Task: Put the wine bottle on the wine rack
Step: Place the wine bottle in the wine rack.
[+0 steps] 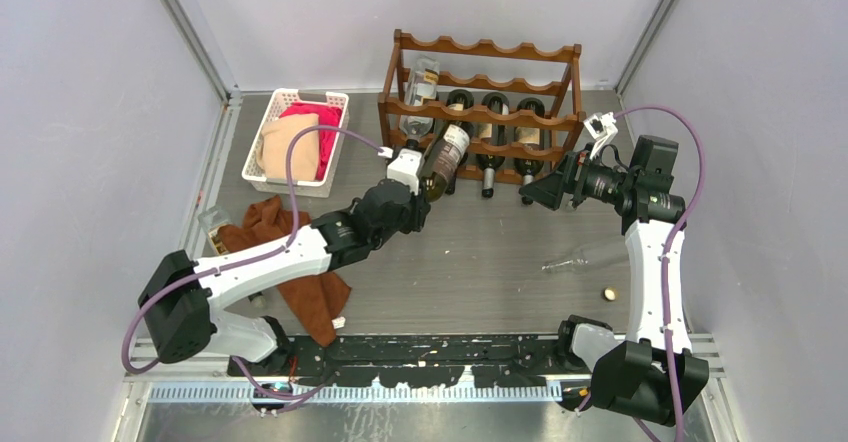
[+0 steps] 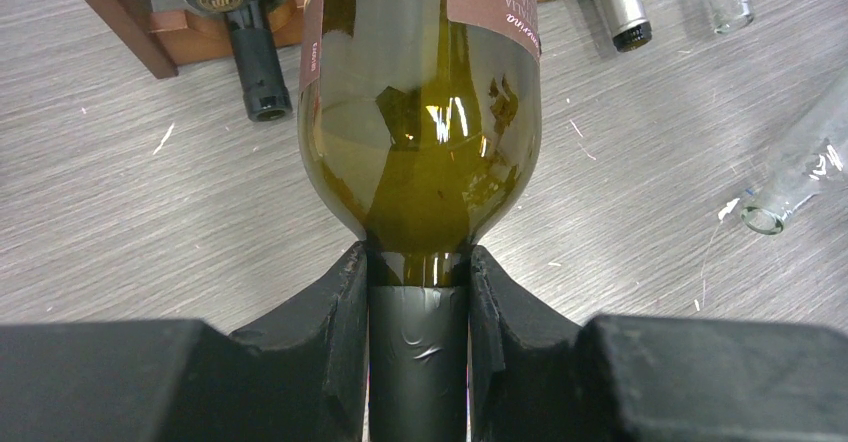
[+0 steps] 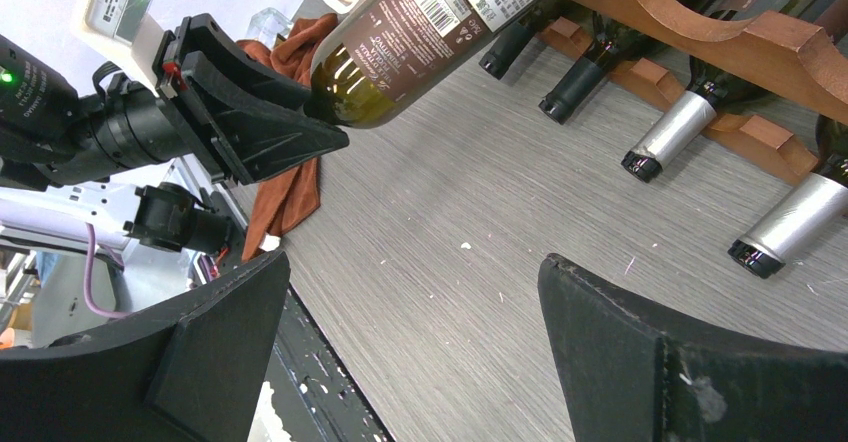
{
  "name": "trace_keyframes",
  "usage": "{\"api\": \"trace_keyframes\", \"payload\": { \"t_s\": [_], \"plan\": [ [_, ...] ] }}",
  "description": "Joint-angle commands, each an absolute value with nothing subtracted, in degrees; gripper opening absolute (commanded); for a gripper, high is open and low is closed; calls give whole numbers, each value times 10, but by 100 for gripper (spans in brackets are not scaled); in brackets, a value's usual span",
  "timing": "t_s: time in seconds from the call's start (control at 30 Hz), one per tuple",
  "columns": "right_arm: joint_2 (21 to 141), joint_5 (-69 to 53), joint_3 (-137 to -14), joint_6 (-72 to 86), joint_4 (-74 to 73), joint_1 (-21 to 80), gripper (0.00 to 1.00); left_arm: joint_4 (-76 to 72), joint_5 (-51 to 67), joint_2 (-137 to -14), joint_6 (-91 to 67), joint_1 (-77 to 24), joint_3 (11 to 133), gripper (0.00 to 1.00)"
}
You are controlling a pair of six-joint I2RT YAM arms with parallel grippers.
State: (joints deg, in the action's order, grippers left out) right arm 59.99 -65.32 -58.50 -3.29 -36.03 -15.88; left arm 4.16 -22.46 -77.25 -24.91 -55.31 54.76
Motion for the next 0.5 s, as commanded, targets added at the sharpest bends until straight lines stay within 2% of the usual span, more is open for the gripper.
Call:
{"api": "trace_keyframes", "payload": {
  "t_s": [0.0,0.47],
  "plan": [
    [595,-655,-599,-38,-346,-161,100,-76,-259,-765,-235,-545,609,0],
    [594,-652,-600,-42,-349,-161,100,-104,-284,-855,-237,-523,667,0]
  ]
}}
